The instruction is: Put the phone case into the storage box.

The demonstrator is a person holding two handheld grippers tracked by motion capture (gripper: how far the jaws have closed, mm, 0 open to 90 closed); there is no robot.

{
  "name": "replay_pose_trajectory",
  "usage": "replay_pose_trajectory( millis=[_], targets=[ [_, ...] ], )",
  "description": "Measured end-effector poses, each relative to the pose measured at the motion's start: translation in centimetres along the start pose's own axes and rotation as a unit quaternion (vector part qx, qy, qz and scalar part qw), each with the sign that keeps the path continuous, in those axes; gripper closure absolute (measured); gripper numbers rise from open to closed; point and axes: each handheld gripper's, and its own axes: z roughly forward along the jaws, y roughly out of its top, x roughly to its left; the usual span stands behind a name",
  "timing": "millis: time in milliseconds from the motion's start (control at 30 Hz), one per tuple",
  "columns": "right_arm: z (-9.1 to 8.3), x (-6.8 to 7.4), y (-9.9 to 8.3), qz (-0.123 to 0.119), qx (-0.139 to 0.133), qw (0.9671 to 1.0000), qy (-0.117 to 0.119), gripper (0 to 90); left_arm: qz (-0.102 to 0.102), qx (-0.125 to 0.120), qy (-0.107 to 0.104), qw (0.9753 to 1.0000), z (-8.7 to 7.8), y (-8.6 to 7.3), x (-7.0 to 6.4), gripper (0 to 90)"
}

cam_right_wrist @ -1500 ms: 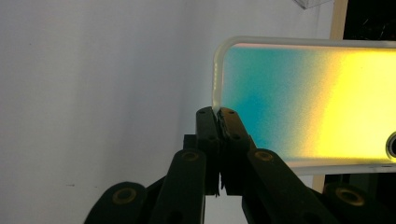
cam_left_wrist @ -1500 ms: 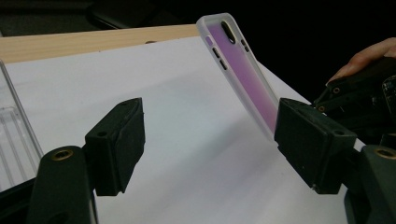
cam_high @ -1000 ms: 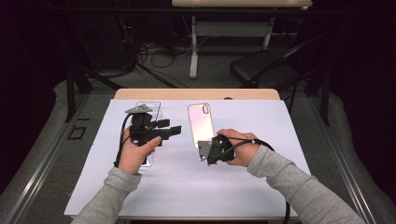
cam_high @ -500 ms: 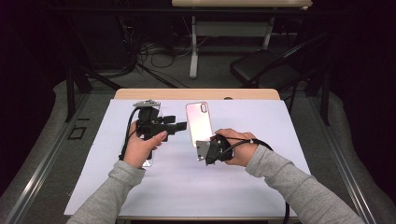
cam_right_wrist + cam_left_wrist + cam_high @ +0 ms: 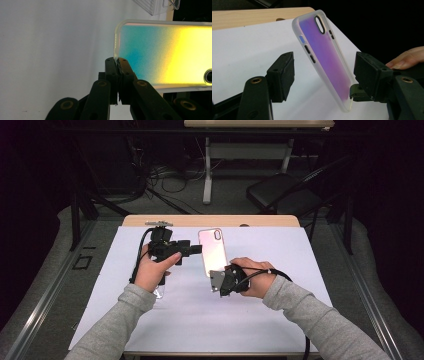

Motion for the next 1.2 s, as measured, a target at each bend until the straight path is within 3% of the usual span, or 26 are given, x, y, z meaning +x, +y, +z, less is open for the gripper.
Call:
replay_pose_trajectory(
  millis=[133, 667, 1200],
  targets=[
    [-0.1, -0.1, 0.0, 0.002, 0.0, 1.0, -0.001, 88.1, -0.003, 0.004, -0.005, 1.0, 0.1, 0.4, 0.1, 33.4],
    [-0.2, -0.4, 0.3, 0.0, 0.002, 1.0, -0.007, 88.1, -0.057, 0.021, -0.022, 0.9979, 1.0, 1.0, 1.0, 41.3],
    [-0.2, -0.4, 0.7, -0.008, -0.005, 0.9999, -0.014, 88.0, -0.078, 0.04, -0.025, 0.9958, 1.9, 1.0, 1.4, 49.8]
  ],
)
